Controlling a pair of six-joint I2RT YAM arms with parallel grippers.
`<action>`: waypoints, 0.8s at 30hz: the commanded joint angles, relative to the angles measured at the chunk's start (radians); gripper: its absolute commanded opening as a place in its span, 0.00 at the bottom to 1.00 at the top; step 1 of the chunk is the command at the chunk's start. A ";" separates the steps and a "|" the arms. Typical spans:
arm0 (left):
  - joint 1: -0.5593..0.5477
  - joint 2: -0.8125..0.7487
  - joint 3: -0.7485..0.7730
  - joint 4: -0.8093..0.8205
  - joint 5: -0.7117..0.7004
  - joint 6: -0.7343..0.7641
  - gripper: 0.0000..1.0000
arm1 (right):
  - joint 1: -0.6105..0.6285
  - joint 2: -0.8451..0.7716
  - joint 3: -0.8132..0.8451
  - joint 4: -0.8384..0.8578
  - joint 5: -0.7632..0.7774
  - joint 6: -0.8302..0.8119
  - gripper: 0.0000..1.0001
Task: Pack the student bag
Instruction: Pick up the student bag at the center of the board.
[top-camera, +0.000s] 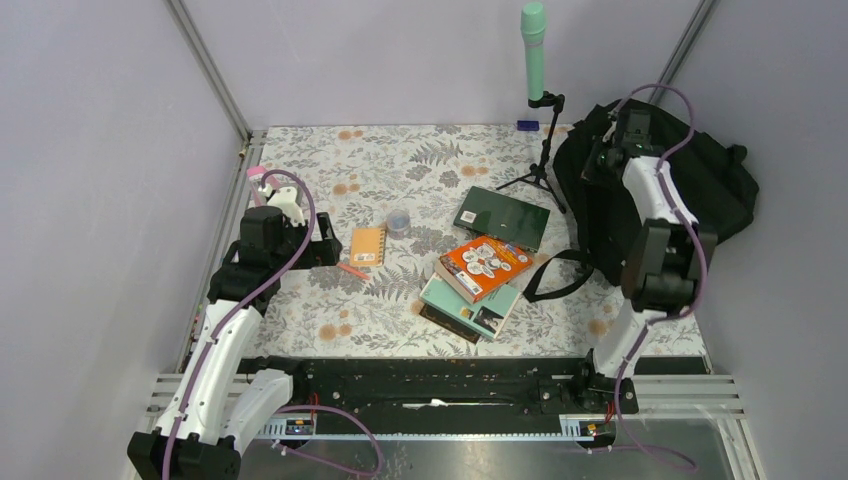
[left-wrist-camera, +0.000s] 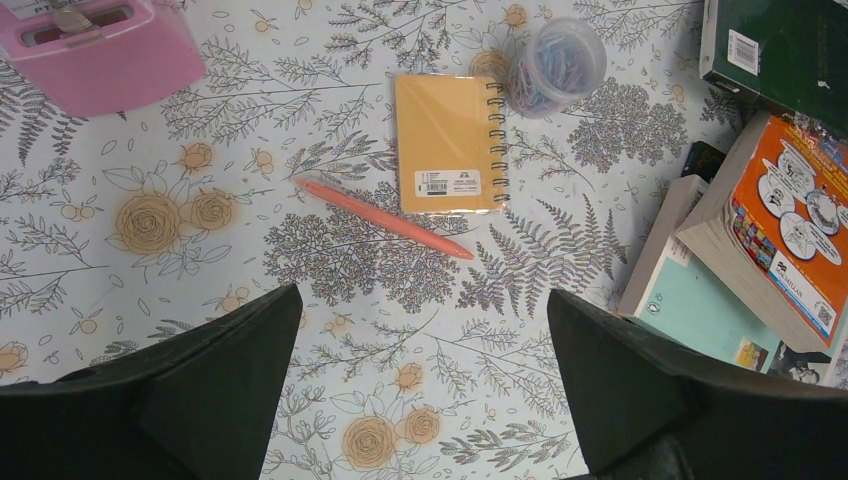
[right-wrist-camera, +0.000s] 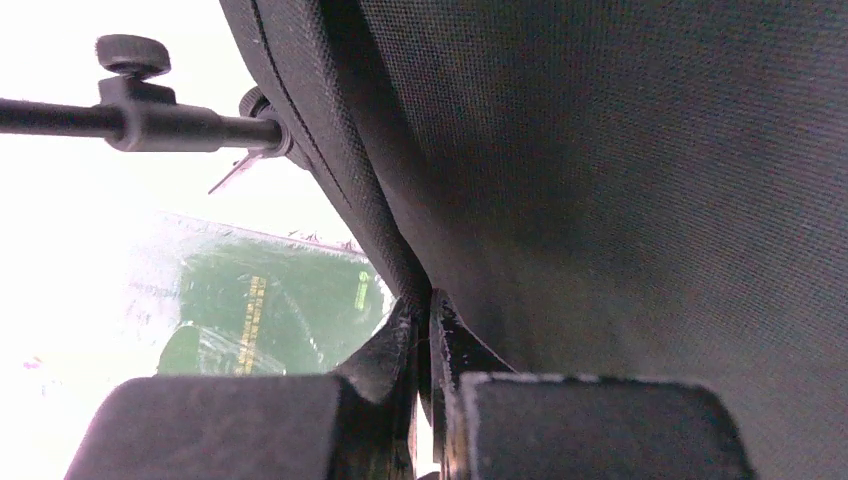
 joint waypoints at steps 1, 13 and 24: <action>-0.002 -0.004 0.002 0.049 0.004 0.012 0.99 | -0.017 -0.273 -0.093 0.089 0.192 0.095 0.00; -0.001 -0.034 0.000 0.054 -0.008 0.017 0.99 | -0.016 -0.826 -0.372 0.120 -0.030 0.196 0.00; -0.086 -0.099 -0.027 0.169 0.248 0.032 0.99 | 0.067 -1.006 -0.359 0.166 -0.460 0.252 0.00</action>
